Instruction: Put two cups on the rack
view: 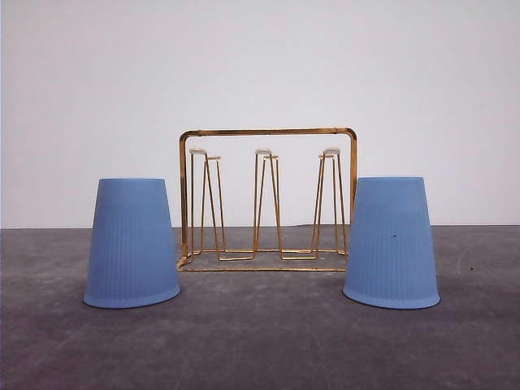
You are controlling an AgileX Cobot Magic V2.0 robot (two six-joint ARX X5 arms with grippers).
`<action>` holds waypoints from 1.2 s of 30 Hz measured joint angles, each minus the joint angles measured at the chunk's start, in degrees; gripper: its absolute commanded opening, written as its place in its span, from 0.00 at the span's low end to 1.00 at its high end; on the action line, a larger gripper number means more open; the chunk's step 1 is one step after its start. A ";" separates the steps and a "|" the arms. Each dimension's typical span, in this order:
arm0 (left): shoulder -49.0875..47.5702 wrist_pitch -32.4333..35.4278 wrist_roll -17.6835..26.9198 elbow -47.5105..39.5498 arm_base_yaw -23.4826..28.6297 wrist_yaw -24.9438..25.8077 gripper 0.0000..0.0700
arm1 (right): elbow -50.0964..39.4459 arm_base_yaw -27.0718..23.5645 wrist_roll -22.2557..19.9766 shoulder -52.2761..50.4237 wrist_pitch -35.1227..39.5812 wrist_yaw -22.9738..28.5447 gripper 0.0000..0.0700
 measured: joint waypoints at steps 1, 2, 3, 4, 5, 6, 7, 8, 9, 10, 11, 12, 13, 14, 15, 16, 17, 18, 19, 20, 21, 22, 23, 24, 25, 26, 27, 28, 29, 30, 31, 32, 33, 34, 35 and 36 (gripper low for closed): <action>0.73 0.03 1.11 0.00 -1.14 0.00 0.00 | 0.00 0.05 -1.00 1.16 -0.15 -0.17 0.00; 1.23 0.11 2.27 0.00 -2.45 0.00 0.00 | 0.00 0.29 -2.08 2.21 -0.23 -0.21 0.00; 1.54 0.37 3.56 0.00 -4.14 -0.06 0.00 | 0.00 0.74 -3.26 3.08 -0.16 -0.08 0.00; 1.74 0.72 4.66 0.00 -5.78 -0.30 0.00 | 0.00 1.42 -4.24 3.70 -0.06 0.16 0.00; 2.00 1.17 5.68 0.00 -7.45 -0.86 0.00 | 0.00 2.28 -5.14 4.14 0.15 0.34 0.00; 2.22 1.71 6.79 0.00 -9.21 -1.16 0.00 | 0.00 3.30 -6.17 4.40 0.57 0.38 0.00; 2.34 2.12 7.91 0.00 -10.65 -1.22 0.00 | 0.00 4.29 -7.05 4.42 1.09 0.37 0.00; 2.47 2.54 9.01 0.00 -11.98 -1.27 0.00 | 0.00 5.29 -7.90 4.42 1.56 0.36 0.00; 2.61 2.95 10.12 0.00 -13.19 -1.31 0.00 | 0.00 6.30 -8.72 4.38 1.96 0.36 0.00; 2.68 3.27 11.41 0.00 -14.28 -1.33 0.00 | 0.00 7.32 -9.58 4.23 2.10 0.36 0.00; 2.68 3.46 12.71 0.00 -15.22 -1.33 0.00 | 0.00 8.22 -10.32 4.13 2.17 0.36 0.01; 2.62 3.52 14.02 0.00 -15.97 -1.33 0.02 | 0.00 8.98 -10.95 4.09 2.17 0.36 0.03; 2.60 3.50 15.17 0.00 -16.40 -1.33 0.11 | 0.00 9.55 -11.41 4.09 2.19 0.34 0.10; 2.59 3.50 16.10 0.00 -16.72 -1.33 0.28 | 0.00 9.94 -11.87 4.10 2.19 0.33 0.18; 2.60 3.50 16.81 0.00 -16.94 -1.33 0.51 | 0.00 10.16 -12.34 4.11 2.17 0.32 0.28; 2.60 3.51 17.26 0.00 -17.02 -1.33 0.69 | 0.00 10.18 -12.70 4.11 2.17 0.35 0.43; 2.60 3.52 17.65 0.00 -17.05 -1.33 0.78 | 0.00 10.18 -13.01 4.11 2.18 0.37 0.56; 2.60 3.52 17.96 0.00 -17.05 -1.33 0.81 | 0.00 10.18 -13.26 4.11 2.19 0.38 0.67; 2.60 3.55 18.14 0.00 -17.05 -1.33 0.80 | 0.00 10.18 -13.33 4.11 2.18 0.38 0.69; 2.60 3.60 18.27 0.00 -17.05 -1.33 0.79 | 0.00 10.18 -13.37 4.11 2.17 0.38 0.70; 2.60 3.68 18.35 0.00 -17.05 -1.31 0.79 | 0.00 10.18 -13.39 4.11 2.17 0.38 0.70; 2.60 3.87 18.40 0.00 -17.05 -1.33 0.79 | 0.00 10.18 -13.40 4.11 2.19 0.38 0.70; 2.64 4.28 18.43 0.00 -17.06 -1.33 0.79 | 0.00 10.18 -13.42 4.11 2.19 0.38 0.70; 2.73 4.94 18.43 0.00 -17.08 -1.31 0.79 | 0.00 10.18 -13.46 4.11 2.19 0.38 0.70; 2.99 5.94 18.43 0.00 -17.19 -1.33 0.79 | 0.00 10.18 -13.53 4.11 2.18 0.37 0.70; 3.36 7.20 18.44 0.00 -17.37 -1.33 0.79 | 0.00 10.18 -13.58 4.11 2.18 0.36 0.70; 3.85 8.75 18.45 0.00 -17.61 -1.33 0.79 | 0.00 10.18 -13.61 4.11 2.19 0.36 0.70; 4.56 10.35 18.45 0.00 -17.87 -1.32 0.79 | 0.00 10.18 -13.62 4.11 2.19 0.36 0.70; 5.46 12.06 18.45 0.00 -18.14 -1.31 0.80 | 0.00 10.18 -13.64 4.11 2.19 0.37 0.70; 6.56 13.89 18.45 0.00 -18.42 -1.31 0.80 | 0.00 10.18 -13.65 4.11 2.19 0.38 0.70; 7.82 15.80 18.45 0.00 -18.69 -1.31 0.80 | 0.00 10.18 -13.65 4.11 2.19 0.37 0.70; 9.32 17.83 18.45 0.00 -18.95 -1.31 0.80 | 0.00 10.18 -13.67 4.11 2.19 0.36 0.70; 11.05 19.95 18.45 0.00 -19.21 -1.31 0.80 | 0.00 10.18 -13.70 4.11 2.19 0.36 0.70; 12.66 21.78 18.45 0.00 -19.43 -1.33 0.80 | 0.00 10.18 -13.72 4.11 2.19 0.36 0.70; 14.28 23.68 18.45 0.00 -19.59 -1.33 0.80 | 0.00 10.18 -13.74 4.11 2.19 0.36 0.70; 15.93 25.64 18.45 0.00 -19.69 -1.33 0.80 | 0.00 10.18 -13.76 4.11 2.19 0.36 0.70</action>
